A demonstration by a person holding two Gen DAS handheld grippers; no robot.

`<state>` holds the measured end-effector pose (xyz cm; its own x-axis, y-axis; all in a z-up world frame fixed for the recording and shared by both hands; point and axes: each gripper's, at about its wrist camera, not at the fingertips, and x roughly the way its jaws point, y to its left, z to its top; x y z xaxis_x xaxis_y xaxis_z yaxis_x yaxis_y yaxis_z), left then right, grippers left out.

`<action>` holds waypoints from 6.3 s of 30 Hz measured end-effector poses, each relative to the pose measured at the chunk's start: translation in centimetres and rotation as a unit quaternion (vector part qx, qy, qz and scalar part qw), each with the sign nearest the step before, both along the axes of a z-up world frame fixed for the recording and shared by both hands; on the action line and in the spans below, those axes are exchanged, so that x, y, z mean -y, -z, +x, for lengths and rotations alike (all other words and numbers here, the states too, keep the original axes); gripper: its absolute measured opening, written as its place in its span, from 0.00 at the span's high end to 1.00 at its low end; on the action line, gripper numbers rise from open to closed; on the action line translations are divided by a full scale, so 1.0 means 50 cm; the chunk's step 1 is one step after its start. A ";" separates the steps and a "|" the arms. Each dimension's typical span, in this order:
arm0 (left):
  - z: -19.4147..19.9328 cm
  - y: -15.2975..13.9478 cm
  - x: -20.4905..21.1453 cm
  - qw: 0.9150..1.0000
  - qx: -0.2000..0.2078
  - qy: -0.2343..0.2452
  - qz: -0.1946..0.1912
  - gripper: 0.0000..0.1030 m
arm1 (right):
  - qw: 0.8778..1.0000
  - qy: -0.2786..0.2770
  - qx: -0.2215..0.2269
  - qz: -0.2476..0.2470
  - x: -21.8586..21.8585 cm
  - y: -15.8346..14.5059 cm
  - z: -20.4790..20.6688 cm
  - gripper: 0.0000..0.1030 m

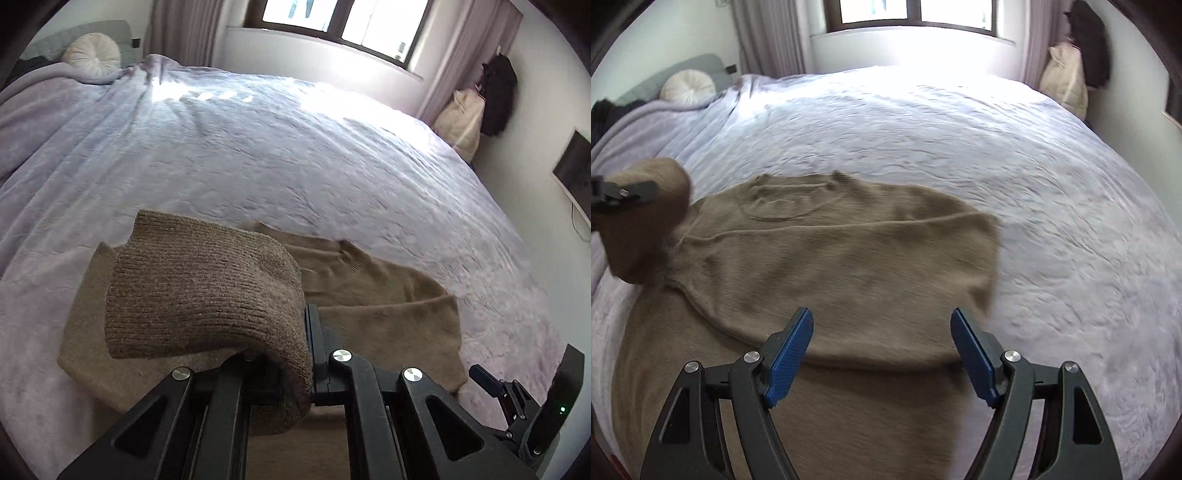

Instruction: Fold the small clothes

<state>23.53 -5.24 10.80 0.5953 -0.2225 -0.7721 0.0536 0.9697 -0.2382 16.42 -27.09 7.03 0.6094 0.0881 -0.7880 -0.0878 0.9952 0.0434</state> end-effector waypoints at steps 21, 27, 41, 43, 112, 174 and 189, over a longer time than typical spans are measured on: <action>0.004 0.113 0.268 0.989 -0.076 0.115 0.050 0.01 | 0.996 0.036 -0.007 0.080 0.164 0.069 -0.033 0.22; -0.039 0.081 0.248 0.993 -0.025 0.108 0.041 0.00 | 0.996 0.041 -0.003 0.078 0.166 0.065 -0.047 0.22; -0.042 0.141 -0.067 0.995 -0.055 -0.072 0.036 0.00 | 0.987 0.014 -0.016 0.160 0.127 0.045 -0.001 0.38; -0.028 0.172 -0.086 0.993 -0.074 -0.082 0.043 0.00 | 0.989 0.012 -0.026 0.147 0.107 0.051 0.014 0.49; -0.578 0.151 -0.170 0.991 -0.083 0.018 0.105 0.00 | 0.994 -0.083 -0.066 0.016 -0.135 -0.100 -0.520 0.17; -0.451 0.165 -0.242 0.991 -0.062 -0.011 0.119 0.00 | 0.990 -0.119 -0.006 -0.071 -0.209 -0.003 -0.427 0.17; -0.507 0.172 -0.337 0.993 -0.054 -0.033 0.101 0.00 | 1.000 -0.005 -0.022 0.009 0.006 0.025 -0.401 0.14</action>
<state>-1.82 11.62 2.22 0.5154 -0.0207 -0.8567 -0.0260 0.9989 -0.0397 -3.62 -27.40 5.76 0.5727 0.1089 -0.8125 -0.0957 0.9932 0.0656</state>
